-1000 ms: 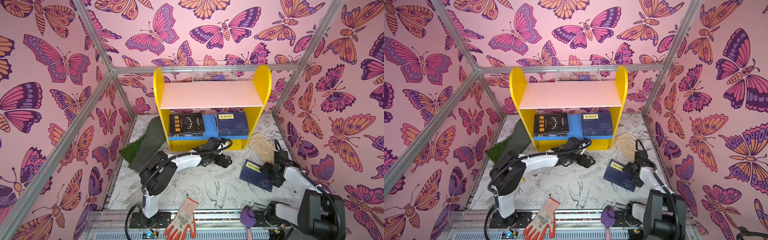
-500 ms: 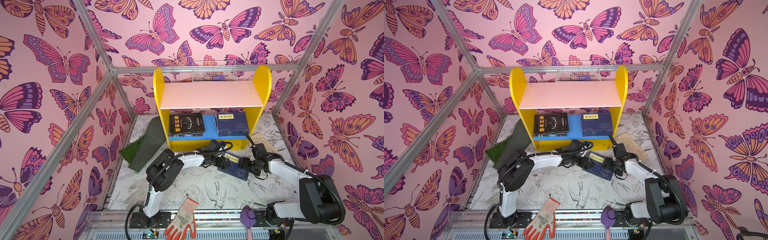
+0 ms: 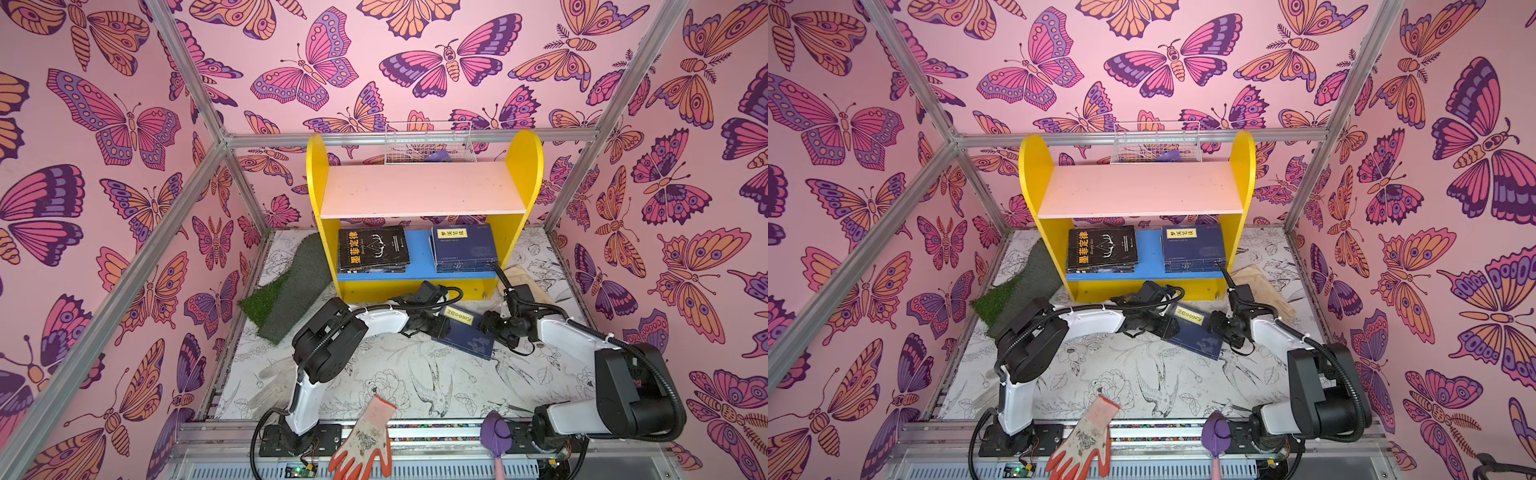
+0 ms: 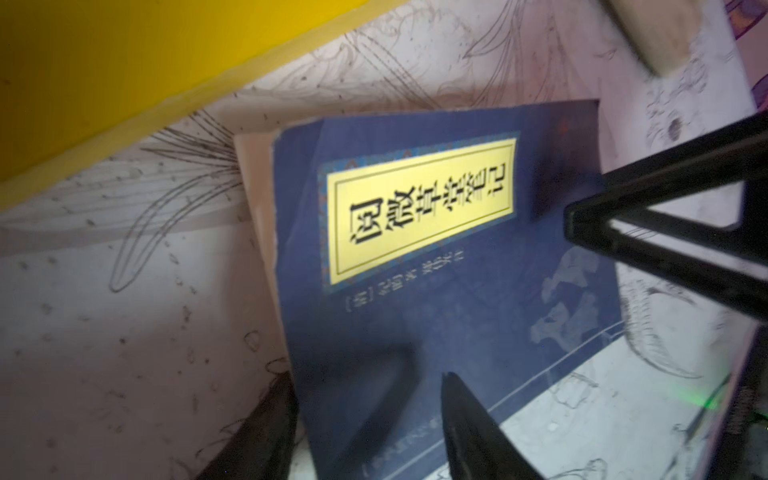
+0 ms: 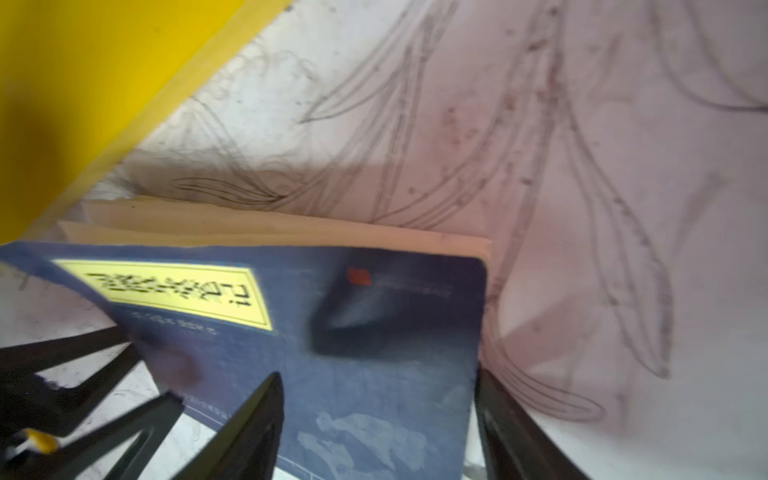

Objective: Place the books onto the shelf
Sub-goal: 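Grasp the last dark blue book's edges with both grippers and lift it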

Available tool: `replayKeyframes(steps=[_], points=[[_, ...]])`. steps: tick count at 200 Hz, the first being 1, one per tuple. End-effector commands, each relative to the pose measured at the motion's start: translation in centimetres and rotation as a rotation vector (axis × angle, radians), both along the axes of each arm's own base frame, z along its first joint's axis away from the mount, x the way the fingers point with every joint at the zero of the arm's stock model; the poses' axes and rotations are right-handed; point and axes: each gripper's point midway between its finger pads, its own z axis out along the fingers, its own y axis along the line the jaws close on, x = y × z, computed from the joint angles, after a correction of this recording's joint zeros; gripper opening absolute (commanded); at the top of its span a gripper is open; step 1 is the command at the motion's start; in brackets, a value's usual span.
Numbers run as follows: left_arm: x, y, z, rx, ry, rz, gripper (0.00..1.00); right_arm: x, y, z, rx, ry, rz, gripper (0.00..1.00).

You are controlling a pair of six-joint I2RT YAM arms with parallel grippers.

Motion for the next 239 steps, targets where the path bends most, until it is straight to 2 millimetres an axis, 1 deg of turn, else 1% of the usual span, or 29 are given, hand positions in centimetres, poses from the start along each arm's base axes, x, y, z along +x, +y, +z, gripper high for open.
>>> replayKeyframes(steps=[1,9,29,50,65,75,86,97,110,116,122,131,140,150,158,169,172,177,187,192,198,201,204,206,208,211,222,228,239], points=[[-1.5,0.7,-2.8,0.061,0.087,-0.028,0.45,-0.4,1.8,0.8,0.107,-0.023,0.032,0.69],[-1.7,0.6,-2.9,0.062,0.096,-0.033,0.40,-0.2,2.0,1.4,0.119,-0.049,0.041,0.67],[-2.2,0.6,-3.4,0.067,0.120,-0.045,0.31,0.5,3.2,4.0,0.193,-0.140,0.085,0.63],[-2.6,0.8,-3.6,0.070,0.136,-0.052,0.29,0.9,4.6,6.7,0.276,-0.221,0.128,0.59],[-2.6,1.0,-3.5,0.074,0.133,-0.049,0.29,1.0,4.7,8.2,0.286,-0.253,0.136,0.57],[-2.7,1.1,-3.4,0.075,0.132,-0.047,0.29,1.0,4.4,8.8,0.270,-0.266,0.131,0.54],[-2.7,1.3,-3.2,0.072,0.133,-0.044,0.29,1.0,4.2,9.5,0.255,-0.288,0.130,0.47],[-2.8,1.2,-2.9,0.063,0.136,-0.046,0.29,1.1,3.9,9.9,0.237,-0.305,0.124,0.31],[-2.8,1.0,-2.1,0.034,0.140,-0.047,0.29,1.1,3.9,10.3,0.236,-0.325,0.133,0.13],[-2.7,0.9,-1.5,0.010,0.136,-0.047,0.30,1.0,4.0,10.4,0.237,-0.330,0.139,0.06],[-2.5,0.8,-0.6,-0.022,0.128,-0.047,0.30,1.0,4.1,10.6,0.245,-0.336,0.146,0.00],[-2.2,0.7,1.0,-0.082,0.112,-0.041,0.35,0.9,4.5,11.0,0.270,-0.348,0.165,0.00],[-1.8,1.1,2.6,-0.144,0.101,-0.018,0.38,0.7,5.1,11.6,0.301,-0.367,0.188,0.00],[-1.5,1.6,4.4,-0.222,0.102,0.010,0.47,0.4,5.9,12.3,0.334,-0.390,0.226,0.00],[-1.0,2.2,6.2,-0.288,0.099,0.042,0.53,0.0,6.7,13.0,0.356,-0.413,0.267,0.00],[-0.7,3.5,8.0,-0.342,0.095,0.086,0.69,-0.6,7.9,14.2,0.384,-0.457,0.325,0.00],[-0.7,4.0,8.5,-0.351,0.092,0.099,0.72,-0.7,8.1,14.6,0.389,-0.472,0.338,0.00],[-0.7,4.6,9.3,-0.369,0.088,0.113,0.72,-1.1,8.7,15.3,0.416,-0.489,0.367,0.00],[-0.8,6.1,10.5,-0.400,0.089,0.151,0.73,-1.2,9.1,16.4,0.447,-0.519,0.380,0.00],[-0.8,6.9,11.3,-0.416,0.085,0.172,0.74,-1.3,9.3,16.9,0.467,-0.530,0.387,0.00],[-0.7,8.1,11.7,-0.429,0.087,0.212,0.77,-1.3,9.5,17.4,0.483,-0.542,0.393,0.00],[-0.7,8.7,11.6,-0.430,0.091,0.233,0.78,-1.2,9.6,17.7,0.490,-0.549,0.397,0.00],[-0.8,9.2,12.0,-0.444,0.087,0.248,0.79,-1.2,9.7,18.0,0.500,-0.554,0.401,0.00],[-0.7,9.6,12.0,-0.447,0.090,0.262,0.79,-1.2,9.8,18.2,0.507,-0.558,0.403,0.00],[-0.6,10.0,12.4,-0.458,0.085,0.272,0.79,-1.2,9.9,18.4,0.514,-0.563,0.407,0.00],[-0.6,10.6,12.3,-0.462,0.097,0.293,0.79,-1.2,10.0,18.7,0.526,-0.567,0.411,0.00],[-0.7,12.6,12.7,-0.494,0.113,0.347,0.79,-1.0,10.5,19.4,0.563,-0.574,0.424,0.00],[-0.8,13.5,12.7,-0.509,0.126,0.368,0.80,-0.9,10.7,19.8,0.580,-0.577,0.429,0.00],[-0.9,14.9,13.3,-0.545,0.130,0.392,0.80,-0.7,11.1,20.4,0.618,-0.582,0.438,0.00]])
